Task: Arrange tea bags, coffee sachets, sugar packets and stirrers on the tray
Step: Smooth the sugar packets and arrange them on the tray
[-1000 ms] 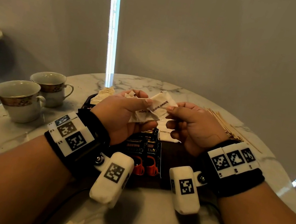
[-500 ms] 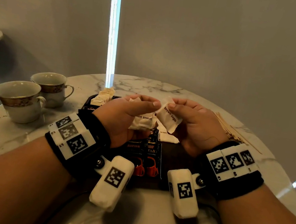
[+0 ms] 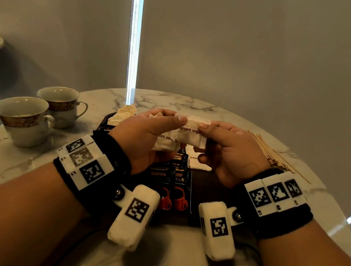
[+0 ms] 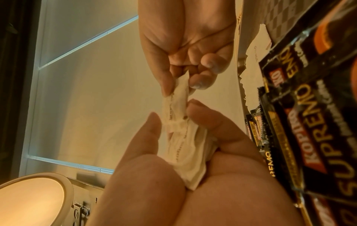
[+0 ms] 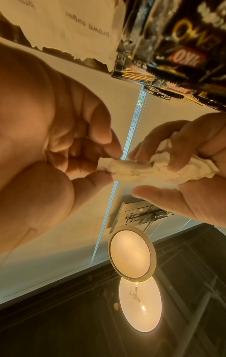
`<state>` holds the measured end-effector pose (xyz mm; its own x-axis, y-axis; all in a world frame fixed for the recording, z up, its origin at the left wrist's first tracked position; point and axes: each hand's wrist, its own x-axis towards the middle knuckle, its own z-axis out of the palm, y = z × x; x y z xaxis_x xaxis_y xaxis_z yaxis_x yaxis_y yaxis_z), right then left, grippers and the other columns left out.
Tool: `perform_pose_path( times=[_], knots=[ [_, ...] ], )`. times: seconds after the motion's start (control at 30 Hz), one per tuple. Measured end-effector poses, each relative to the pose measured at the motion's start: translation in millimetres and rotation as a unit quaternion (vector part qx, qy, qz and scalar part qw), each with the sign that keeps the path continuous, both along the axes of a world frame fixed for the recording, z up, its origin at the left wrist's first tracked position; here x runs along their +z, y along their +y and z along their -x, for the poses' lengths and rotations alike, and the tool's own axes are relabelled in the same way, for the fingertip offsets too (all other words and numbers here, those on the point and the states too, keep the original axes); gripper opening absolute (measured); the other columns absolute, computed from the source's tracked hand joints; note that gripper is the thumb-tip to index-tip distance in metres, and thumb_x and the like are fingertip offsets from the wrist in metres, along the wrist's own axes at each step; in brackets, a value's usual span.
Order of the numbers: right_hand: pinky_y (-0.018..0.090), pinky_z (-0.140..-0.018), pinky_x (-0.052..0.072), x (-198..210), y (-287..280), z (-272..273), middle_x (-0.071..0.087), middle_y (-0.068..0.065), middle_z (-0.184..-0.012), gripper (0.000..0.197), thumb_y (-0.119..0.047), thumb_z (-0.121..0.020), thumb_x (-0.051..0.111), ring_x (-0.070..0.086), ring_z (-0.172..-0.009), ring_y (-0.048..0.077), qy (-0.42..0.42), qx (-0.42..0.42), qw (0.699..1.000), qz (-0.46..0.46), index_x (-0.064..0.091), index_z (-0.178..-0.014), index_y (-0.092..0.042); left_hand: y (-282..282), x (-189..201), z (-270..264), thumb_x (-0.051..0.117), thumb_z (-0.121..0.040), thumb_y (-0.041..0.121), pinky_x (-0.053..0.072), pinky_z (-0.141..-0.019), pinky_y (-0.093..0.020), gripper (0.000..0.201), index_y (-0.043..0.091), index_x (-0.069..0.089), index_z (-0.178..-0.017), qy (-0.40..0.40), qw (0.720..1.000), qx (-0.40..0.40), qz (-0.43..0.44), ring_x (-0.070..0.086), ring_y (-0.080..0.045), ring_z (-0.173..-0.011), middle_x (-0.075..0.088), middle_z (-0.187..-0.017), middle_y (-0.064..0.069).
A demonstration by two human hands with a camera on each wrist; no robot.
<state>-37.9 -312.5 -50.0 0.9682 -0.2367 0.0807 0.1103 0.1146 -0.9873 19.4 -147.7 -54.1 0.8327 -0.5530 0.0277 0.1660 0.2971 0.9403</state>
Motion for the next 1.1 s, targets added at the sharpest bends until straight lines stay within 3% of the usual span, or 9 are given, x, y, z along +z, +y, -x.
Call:
perform_pose_path(
  times=[0.13, 0.33, 0.5, 0.63, 0.73, 0.8, 0.87, 0.97, 1.1],
  knots=[
    [0.028, -0.050, 0.040, -1.7, 1.6, 0.6, 0.069, 0.007, -0.072, 0.010, -0.014, -0.094, 0.061, 0.060, -0.059, 0.017, -0.001, 0.000, 1.000, 0.009, 0.065, -0.089, -0.006, -1.4, 0.7, 0.1, 0.068, -0.091, 0.023, 0.050, -0.046, -0.026, 0.013, 0.012, 0.061, -0.092, 0.008, 1.000, 0.023, -0.016, 0.065, -0.018, -0.056, 0.068, -0.086, -0.012],
    [0.029, -0.049, 0.039, -3.4, -1.7, -3.2, 0.070, 0.010, -0.079, 0.006, -0.012, -0.090, 0.066, 0.062, -0.068, 0.023, -0.004, -0.020, 1.000, 0.004, 0.067, -0.091, -0.006, -3.1, 0.3, 0.3, 0.064, -0.096, 0.025, 0.048, -0.045, -0.026, 0.013, 0.013, 0.064, -0.095, 0.013, 0.999, 0.040, -0.029, 0.064, -0.020, -0.060, 0.068, -0.088, -0.012],
    [0.025, -0.043, 0.031, -3.6, -17.7, -9.3, 0.069, 0.009, -0.079, 0.010, -0.012, -0.094, 0.061, 0.059, -0.061, 0.019, 0.004, -0.053, 0.999, -0.004, 0.063, -0.085, -0.010, -0.8, 0.2, 0.4, 0.062, -0.097, 0.028, 0.048, -0.046, -0.025, 0.019, 0.015, 0.070, -0.087, 0.026, 0.998, 0.046, -0.019, 0.066, -0.021, -0.063, 0.069, -0.083, -0.006],
    [0.021, -0.037, 0.026, -9.3, -47.0, -18.5, 0.066, 0.010, -0.086, 0.008, -0.018, -0.098, 0.059, 0.046, -0.051, 0.013, 0.084, -0.127, 0.988, -0.038, 0.063, -0.098, -0.012, 0.8, 1.6, -0.1, 0.060, -0.098, 0.027, 0.050, -0.046, -0.025, 0.020, 0.014, 0.070, -0.087, 0.031, 0.998, 0.047, -0.006, 0.068, -0.019, -0.063, 0.068, -0.079, -0.003],
    [0.020, -0.033, 0.027, -18.2, -63.2, -22.2, 0.070, 0.011, -0.092, 0.021, -0.021, -0.099, 0.055, 0.044, -0.047, 0.011, 0.167, -0.115, 0.978, -0.052, 0.064, -0.114, -0.007, 1.1, 1.7, -0.4, 0.060, -0.098, 0.027, 0.051, -0.047, -0.026, 0.019, 0.013, 0.070, -0.090, 0.032, 0.998, 0.051, -0.002, 0.067, -0.018, -0.064, 0.068, -0.080, -0.003],
    [0.019, -0.033, 0.029, -22.5, -66.7, -21.8, 0.072, 0.009, -0.085, 0.027, -0.022, -0.100, 0.055, 0.044, -0.045, 0.009, 0.224, -0.089, 0.970, -0.032, 0.061, -0.120, -0.004, 1.3, 1.4, -0.8, 0.060, -0.098, 0.028, 0.051, -0.048, -0.026, 0.018, 0.013, 0.071, -0.092, 0.031, 0.998, 0.053, -0.002, 0.067, -0.017, -0.063, 0.068, -0.080, -0.003],
    [0.017, -0.034, 0.029, -24.4, -66.2, -20.6, 0.073, 0.009, -0.079, 0.028, -0.021, -0.100, 0.055, 0.045, -0.043, 0.008, 0.270, -0.064, 0.961, -0.006, 0.061, -0.120, -0.004, 1.5, 1.2, -1.0, 0.060, -0.098, 0.028, 0.051, -0.047, -0.026, 0.018, 0.013, 0.071, -0.094, 0.032, 0.998, 0.051, 0.002, 0.067, -0.017, -0.064, 0.068, -0.081, -0.003],
    [0.017, -0.037, 0.030, -25.3, -65.5, -20.1, 0.075, 0.008, -0.083, 0.029, -0.021, -0.098, 0.058, 0.046, -0.043, 0.007, 0.298, -0.046, 0.953, 0.032, 0.063, -0.121, -0.004, 1.7, 1.1, -1.5, 0.059, -0.098, 0.027, 0.050, -0.046, -0.026, 0.019, 0.012, 0.070, -0.096, 0.032, 0.998, 0.052, 0.006, 0.067, -0.019, -0.068, 0.067, -0.081, -0.003],
    [0.018, -0.035, 0.031, -23.8, -62.7, -16.9, 0.070, 0.004, -0.066, 0.028, -0.020, -0.097, 0.060, 0.045, -0.041, 0.006, 0.310, -0.041, 0.949, 0.051, 0.064, -0.120, -0.004, 1.9, 0.9, -1.7, 0.060, -0.098, 0.028, 0.050, -0.046, -0.026, 0.019, 0.013, 0.070, -0.094, 0.033, 0.998, 0.049, 0.002, 0.067, -0.019, -0.069, 0.067, -0.084, -0.004]
  ],
)
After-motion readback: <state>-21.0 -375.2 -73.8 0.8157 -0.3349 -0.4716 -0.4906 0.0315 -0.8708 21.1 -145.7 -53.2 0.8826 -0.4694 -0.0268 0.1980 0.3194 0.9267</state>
